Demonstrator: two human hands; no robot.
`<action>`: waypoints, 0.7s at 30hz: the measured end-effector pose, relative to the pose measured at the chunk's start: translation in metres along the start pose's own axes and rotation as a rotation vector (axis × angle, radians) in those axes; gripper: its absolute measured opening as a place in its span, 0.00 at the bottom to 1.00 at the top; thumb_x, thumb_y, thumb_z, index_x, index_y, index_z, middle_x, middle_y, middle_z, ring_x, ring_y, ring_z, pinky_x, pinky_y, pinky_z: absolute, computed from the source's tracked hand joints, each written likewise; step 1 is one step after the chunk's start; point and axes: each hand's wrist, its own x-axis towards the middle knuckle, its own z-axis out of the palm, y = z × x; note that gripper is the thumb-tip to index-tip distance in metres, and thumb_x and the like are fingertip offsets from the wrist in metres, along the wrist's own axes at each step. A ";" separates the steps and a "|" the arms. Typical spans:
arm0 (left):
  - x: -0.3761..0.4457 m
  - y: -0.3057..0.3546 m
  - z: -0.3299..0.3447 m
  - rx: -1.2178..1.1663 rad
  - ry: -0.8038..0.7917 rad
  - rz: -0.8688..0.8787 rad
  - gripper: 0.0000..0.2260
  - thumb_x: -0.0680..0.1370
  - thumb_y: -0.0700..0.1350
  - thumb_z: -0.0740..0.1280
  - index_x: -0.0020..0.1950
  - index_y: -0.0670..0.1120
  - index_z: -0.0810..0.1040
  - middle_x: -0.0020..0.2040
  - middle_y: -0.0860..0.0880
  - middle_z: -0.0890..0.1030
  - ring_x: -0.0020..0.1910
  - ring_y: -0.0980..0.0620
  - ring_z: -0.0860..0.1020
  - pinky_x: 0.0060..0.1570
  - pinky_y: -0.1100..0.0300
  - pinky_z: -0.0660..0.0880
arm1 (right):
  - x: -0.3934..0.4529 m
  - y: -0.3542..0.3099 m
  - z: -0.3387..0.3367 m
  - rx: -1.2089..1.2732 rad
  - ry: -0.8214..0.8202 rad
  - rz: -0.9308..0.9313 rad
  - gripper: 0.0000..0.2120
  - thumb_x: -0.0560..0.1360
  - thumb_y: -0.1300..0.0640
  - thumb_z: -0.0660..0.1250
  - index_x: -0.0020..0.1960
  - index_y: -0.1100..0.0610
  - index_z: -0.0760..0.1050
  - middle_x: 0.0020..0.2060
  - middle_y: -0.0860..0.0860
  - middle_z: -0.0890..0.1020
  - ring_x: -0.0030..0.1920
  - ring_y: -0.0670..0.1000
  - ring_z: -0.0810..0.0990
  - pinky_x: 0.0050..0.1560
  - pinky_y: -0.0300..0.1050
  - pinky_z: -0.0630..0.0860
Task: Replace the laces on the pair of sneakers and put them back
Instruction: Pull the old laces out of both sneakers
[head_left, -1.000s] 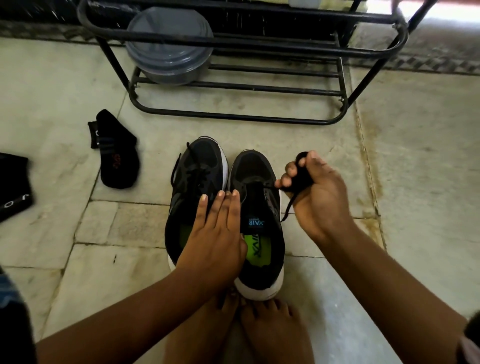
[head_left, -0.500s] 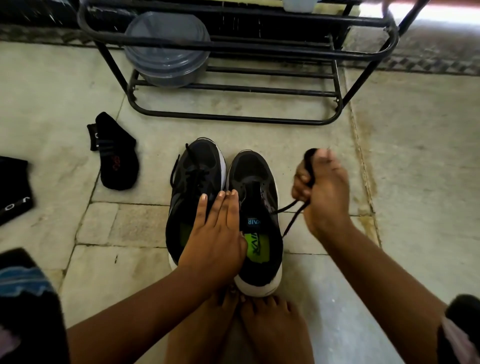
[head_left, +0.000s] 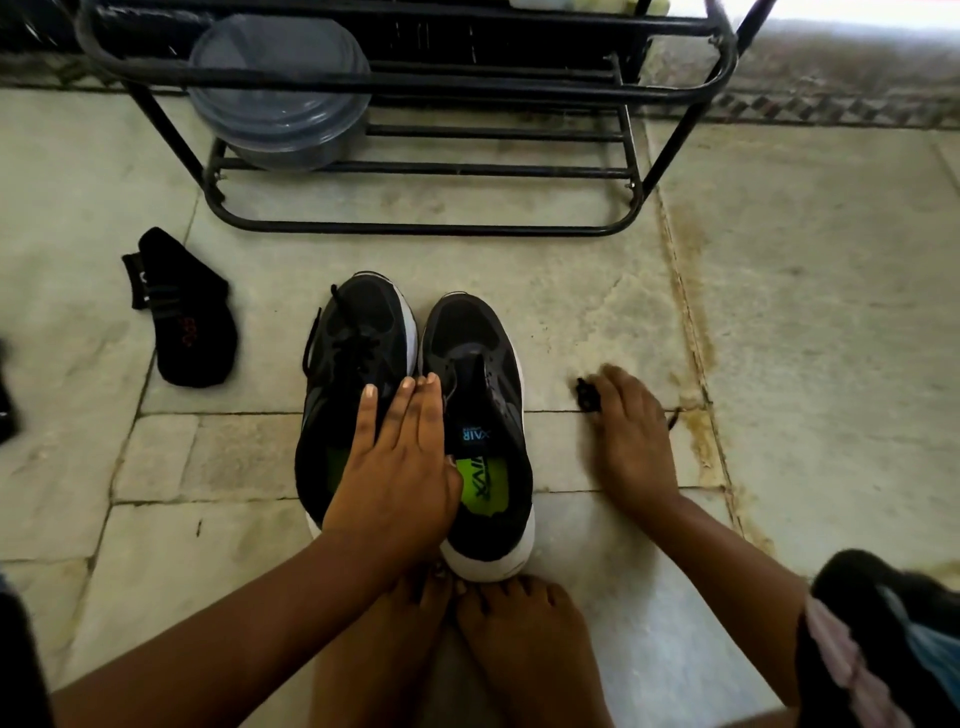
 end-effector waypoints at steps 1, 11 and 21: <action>0.000 0.000 0.000 0.000 -0.002 0.001 0.30 0.74 0.49 0.52 0.71 0.32 0.63 0.69 0.35 0.70 0.71 0.40 0.67 0.70 0.42 0.51 | -0.005 0.003 0.002 -0.041 -0.056 -0.009 0.23 0.81 0.53 0.51 0.74 0.59 0.61 0.73 0.56 0.63 0.73 0.57 0.59 0.72 0.53 0.56; 0.000 0.001 0.001 -0.015 0.010 -0.003 0.30 0.75 0.49 0.51 0.72 0.32 0.62 0.69 0.35 0.70 0.71 0.40 0.67 0.70 0.42 0.51 | -0.002 -0.011 -0.019 -0.138 -0.167 0.041 0.40 0.74 0.34 0.28 0.77 0.59 0.40 0.77 0.54 0.45 0.76 0.50 0.39 0.73 0.49 0.31; -0.007 -0.010 -0.012 -0.208 0.180 -0.101 0.30 0.77 0.52 0.51 0.73 0.35 0.58 0.73 0.37 0.64 0.75 0.41 0.56 0.73 0.43 0.47 | -0.013 -0.128 -0.054 0.192 -0.429 -0.035 0.40 0.77 0.62 0.61 0.77 0.53 0.38 0.76 0.57 0.40 0.76 0.58 0.49 0.75 0.53 0.53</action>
